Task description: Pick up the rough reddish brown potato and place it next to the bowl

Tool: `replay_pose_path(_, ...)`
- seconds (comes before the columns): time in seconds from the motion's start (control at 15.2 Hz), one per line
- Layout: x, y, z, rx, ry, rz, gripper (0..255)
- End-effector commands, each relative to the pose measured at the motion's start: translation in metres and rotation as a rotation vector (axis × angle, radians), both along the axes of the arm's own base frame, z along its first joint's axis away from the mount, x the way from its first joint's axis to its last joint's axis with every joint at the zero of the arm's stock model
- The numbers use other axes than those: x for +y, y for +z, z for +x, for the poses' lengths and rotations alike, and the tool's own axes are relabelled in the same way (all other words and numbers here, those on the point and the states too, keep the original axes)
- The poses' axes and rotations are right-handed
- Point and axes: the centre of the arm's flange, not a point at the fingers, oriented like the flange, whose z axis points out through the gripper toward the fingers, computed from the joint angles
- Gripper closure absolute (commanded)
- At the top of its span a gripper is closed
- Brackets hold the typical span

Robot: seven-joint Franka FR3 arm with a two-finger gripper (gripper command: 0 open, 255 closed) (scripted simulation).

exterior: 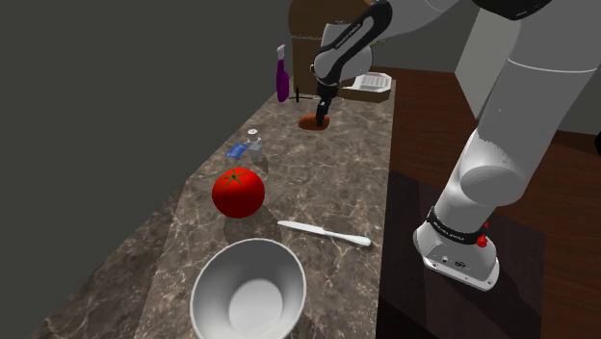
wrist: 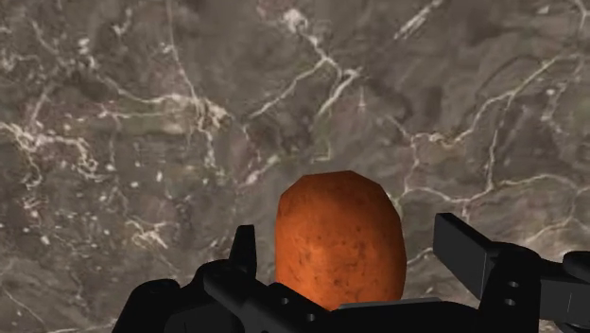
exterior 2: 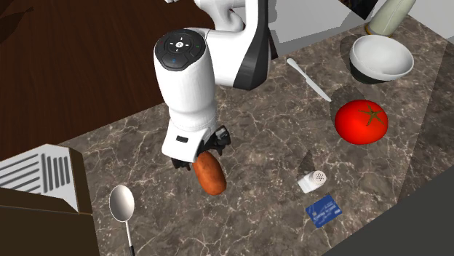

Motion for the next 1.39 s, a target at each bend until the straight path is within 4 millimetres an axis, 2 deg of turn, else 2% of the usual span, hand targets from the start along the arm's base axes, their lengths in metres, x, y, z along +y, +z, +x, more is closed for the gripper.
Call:
replay_pose_path(0.0,0.0,-0.001,0.001,0.0,0.0,0.0,0)
replay_pose_path(0.26,0.0,-0.001,0.001,0.0,0.0,0.0,0)
replay_pose_path(0.33,0.0,-0.001,0.001,0.0,0.0,0.0,255)
replay_pose_path(0.92,0.0,-0.001,0.001,0.0,0.0,0.0,255)
replay_pose_path(1.32,0.0,0.031,0.001,0.0,0.0,0.0,255)
